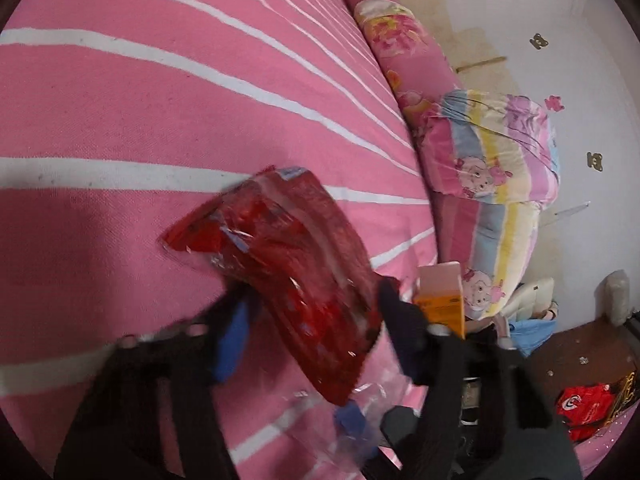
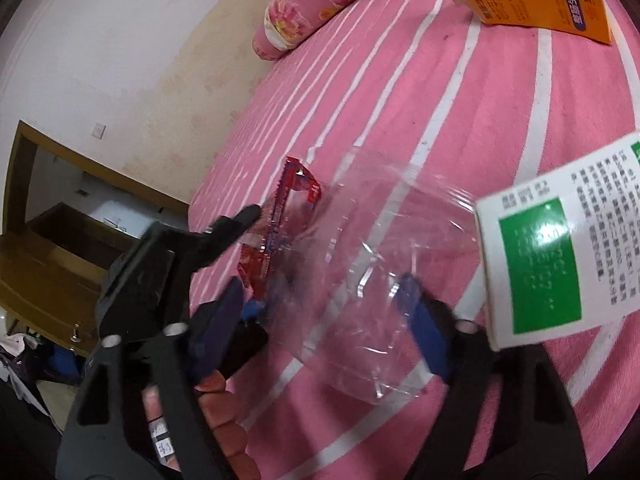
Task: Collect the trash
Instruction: 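Grasp the red wrapper with the left tool while the right tool grasps the clear plastic bag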
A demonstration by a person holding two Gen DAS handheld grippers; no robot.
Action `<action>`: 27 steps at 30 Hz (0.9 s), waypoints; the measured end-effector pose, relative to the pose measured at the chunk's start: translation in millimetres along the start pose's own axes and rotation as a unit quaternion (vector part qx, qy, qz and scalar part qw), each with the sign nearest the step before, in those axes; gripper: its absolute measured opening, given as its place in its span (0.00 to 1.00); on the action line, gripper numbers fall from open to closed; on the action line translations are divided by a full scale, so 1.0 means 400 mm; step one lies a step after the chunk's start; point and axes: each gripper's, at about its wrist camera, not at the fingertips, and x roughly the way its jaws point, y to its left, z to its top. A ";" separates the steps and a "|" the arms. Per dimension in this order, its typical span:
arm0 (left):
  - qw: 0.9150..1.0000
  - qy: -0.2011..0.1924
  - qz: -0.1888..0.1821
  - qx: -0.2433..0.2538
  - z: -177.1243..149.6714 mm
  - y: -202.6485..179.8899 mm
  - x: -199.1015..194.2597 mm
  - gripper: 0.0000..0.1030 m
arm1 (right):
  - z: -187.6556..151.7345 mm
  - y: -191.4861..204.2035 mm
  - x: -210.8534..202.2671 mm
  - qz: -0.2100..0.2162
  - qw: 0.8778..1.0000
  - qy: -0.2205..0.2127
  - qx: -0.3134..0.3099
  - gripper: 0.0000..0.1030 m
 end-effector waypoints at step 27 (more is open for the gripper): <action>0.997 -0.049 -0.029 0.048 -0.128 -0.074 -0.194 0.11 | -0.038 0.090 -0.145 0.003 0.994 -0.052 -0.096 0.16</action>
